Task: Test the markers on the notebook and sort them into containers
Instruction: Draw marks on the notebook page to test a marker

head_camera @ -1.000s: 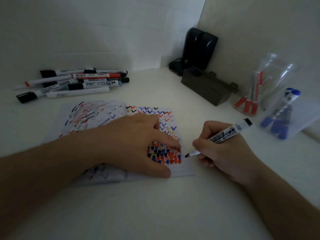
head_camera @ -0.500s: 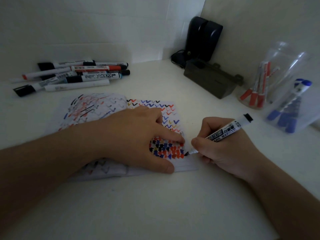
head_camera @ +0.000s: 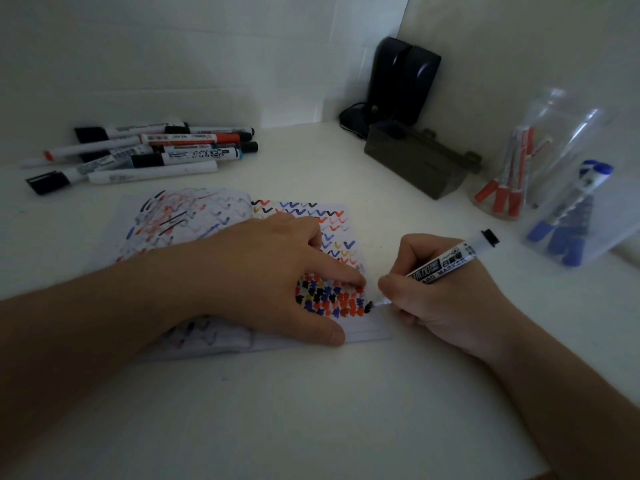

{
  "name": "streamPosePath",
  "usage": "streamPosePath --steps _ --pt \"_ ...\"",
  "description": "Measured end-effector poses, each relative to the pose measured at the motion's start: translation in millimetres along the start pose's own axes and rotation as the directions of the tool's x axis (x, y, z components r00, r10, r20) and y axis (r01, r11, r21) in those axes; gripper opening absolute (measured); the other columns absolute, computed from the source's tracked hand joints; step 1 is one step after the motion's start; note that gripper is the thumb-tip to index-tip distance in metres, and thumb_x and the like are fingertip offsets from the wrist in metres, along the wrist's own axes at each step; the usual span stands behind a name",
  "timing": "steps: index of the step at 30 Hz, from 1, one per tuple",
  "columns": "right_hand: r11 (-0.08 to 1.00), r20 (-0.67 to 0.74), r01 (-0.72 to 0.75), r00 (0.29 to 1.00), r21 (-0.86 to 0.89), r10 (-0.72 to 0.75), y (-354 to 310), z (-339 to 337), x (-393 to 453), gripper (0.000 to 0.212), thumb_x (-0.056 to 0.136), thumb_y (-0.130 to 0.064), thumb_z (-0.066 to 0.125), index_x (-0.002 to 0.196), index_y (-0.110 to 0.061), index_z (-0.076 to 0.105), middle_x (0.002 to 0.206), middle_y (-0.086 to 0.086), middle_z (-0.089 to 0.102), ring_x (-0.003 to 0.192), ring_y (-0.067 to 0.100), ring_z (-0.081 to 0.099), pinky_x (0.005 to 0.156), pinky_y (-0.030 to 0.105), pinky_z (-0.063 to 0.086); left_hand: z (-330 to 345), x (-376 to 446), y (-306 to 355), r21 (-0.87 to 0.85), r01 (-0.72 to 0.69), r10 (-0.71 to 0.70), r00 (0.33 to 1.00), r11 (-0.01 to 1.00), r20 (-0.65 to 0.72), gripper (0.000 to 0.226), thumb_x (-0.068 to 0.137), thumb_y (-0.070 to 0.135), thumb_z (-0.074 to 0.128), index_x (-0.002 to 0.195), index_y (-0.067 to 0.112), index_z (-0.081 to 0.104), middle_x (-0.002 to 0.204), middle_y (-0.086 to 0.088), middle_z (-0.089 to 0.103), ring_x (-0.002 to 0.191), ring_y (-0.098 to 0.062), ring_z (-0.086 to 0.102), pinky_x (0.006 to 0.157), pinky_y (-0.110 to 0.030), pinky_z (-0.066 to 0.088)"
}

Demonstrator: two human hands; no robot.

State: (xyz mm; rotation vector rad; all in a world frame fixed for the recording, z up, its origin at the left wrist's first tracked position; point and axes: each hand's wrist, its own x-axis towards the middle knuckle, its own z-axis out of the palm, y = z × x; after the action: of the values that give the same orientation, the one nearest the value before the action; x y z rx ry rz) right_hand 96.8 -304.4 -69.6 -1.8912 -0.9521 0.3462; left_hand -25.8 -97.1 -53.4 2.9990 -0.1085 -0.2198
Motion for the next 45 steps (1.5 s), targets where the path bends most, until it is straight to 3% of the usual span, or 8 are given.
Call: streamPosePath --steps 9,13,15,21,26,38,42,45 --pt "0.997 0.018 -0.026 1.0 0.066 0.025 1.4 -0.7 0.5 0.028 0.071 -0.015 0.07 0.066 0.004 0.05 0.058 0.029 0.052 0.046 0.026 0.048 0.048 0.033 0.039 5.8 -1.4 -1.3 -0.006 -0.011 0.011 0.998 1.0 -0.057 0.07 0.076 0.092 0.039 0.141 0.074 0.018 0.108 0.016 0.033 0.102 -0.008 0.036 0.085 -0.033 0.041" --pt "0.902 -0.026 0.0 1.0 0.432 0.012 3.4 -5.7 4.4 0.022 0.075 -0.006 0.075 0.068 -0.005 0.055 0.05 0.009 0.043 0.042 0.016 0.034 0.041 0.021 0.028 8.6 -2.8 -5.4 -0.287 -0.057 -0.003 0.979 0.956 -0.204 0.065 0.096 0.012 0.052 0.134 0.056 0.024 0.113 0.017 0.043 0.105 -0.008 0.041 0.092 -0.035 0.044" --pt "0.788 0.025 -0.002 1.0 0.616 -0.018 3.7 -9.3 5.3 0.021 0.079 -0.01 0.082 0.078 -0.008 0.061 0.057 0.006 0.049 0.044 0.015 0.036 0.041 0.022 0.028 7.4 -0.9 -9.6 -0.364 -0.071 -0.04 0.956 0.929 -0.289 0.069 0.093 -0.005 0.053 0.129 0.048 0.024 0.114 0.017 0.05 0.103 -0.004 0.051 0.09 -0.037 0.052" --pt "0.69 0.184 -0.112 0.982 0.715 -0.032 2.2 -11.2 7.3 0.047 0.071 -0.038 0.078 0.102 -0.004 0.075 0.08 0.018 0.066 0.057 0.022 0.048 0.047 0.026 0.036 7.2 0.5 -18.3 -0.608 -0.106 -0.126 0.936 0.787 -0.327 0.061 0.088 0.014 0.079 0.126 0.038 0.038 0.105 0.012 0.07 0.098 -0.002 0.069 0.09 -0.025 0.058" --pt "0.75 0.133 -0.112 0.991 0.652 0.032 3.9 -7.2 8.0 0.034 0.084 -0.017 0.053 0.103 -0.003 0.077 0.082 0.023 0.069 0.057 0.024 0.048 0.046 0.025 0.038 3.8 -2.1 -15.8 -0.651 -0.117 -0.133 0.938 0.75 -0.322 0.06 0.086 0.015 0.082 0.126 0.034 0.041 0.104 0.011 0.074 0.096 -0.004 0.072 0.088 -0.024 0.059" --pt "0.812 0.133 -0.138 0.988 0.566 0.075 -5.4 -5.4 5.2 0.007 0.09 -0.012 0.072 0.096 -0.013 0.076 0.09 0.021 0.075 0.055 0.021 0.053 0.046 0.023 0.041 -7.9 -5.8 -13.6 -0.683 -0.052 -0.215 0.93 0.729 -0.299 0.046 0.095 0.022 0.07 0.13 0.047 0.055 0.098 0.027 0.076 0.087 0.006 0.071 0.08 -0.008 0.049" --pt "0.777 0.119 -0.144 0.989 0.613 0.089 -5.6 -7.4 3.5 0.029 0.077 -0.021 0.075 0.104 -0.016 0.081 0.095 0.018 0.077 0.058 0.018 0.052 0.049 0.022 0.042 -17.6 -7.6 -19.9 -0.825 -0.063 -0.269 0.929 0.561 -0.255 0.018 0.093 0.028 0.061 0.104 0.035 0.073 0.077 0.013 0.077 0.068 0.003 0.067 0.065 -0.007 0.049" --pt "0.744 0.167 -0.136 0.985 0.655 0.033 -2.2 -7.3 4.3 0.033 0.076 -0.021 0.08 0.107 -0.012 0.08 0.096 0.02 0.076 0.06 0.018 0.052 0.053 0.022 0.044 -15.9 -5.7 -25.3 -0.831 -0.096 -0.197 0.951 0.549 -0.24 0.02 0.078 0.044 0.063 0.079 0.03 0.077 0.069 0.005 0.075 0.058 -0.003 0.062 0.061 -0.013 0.051"
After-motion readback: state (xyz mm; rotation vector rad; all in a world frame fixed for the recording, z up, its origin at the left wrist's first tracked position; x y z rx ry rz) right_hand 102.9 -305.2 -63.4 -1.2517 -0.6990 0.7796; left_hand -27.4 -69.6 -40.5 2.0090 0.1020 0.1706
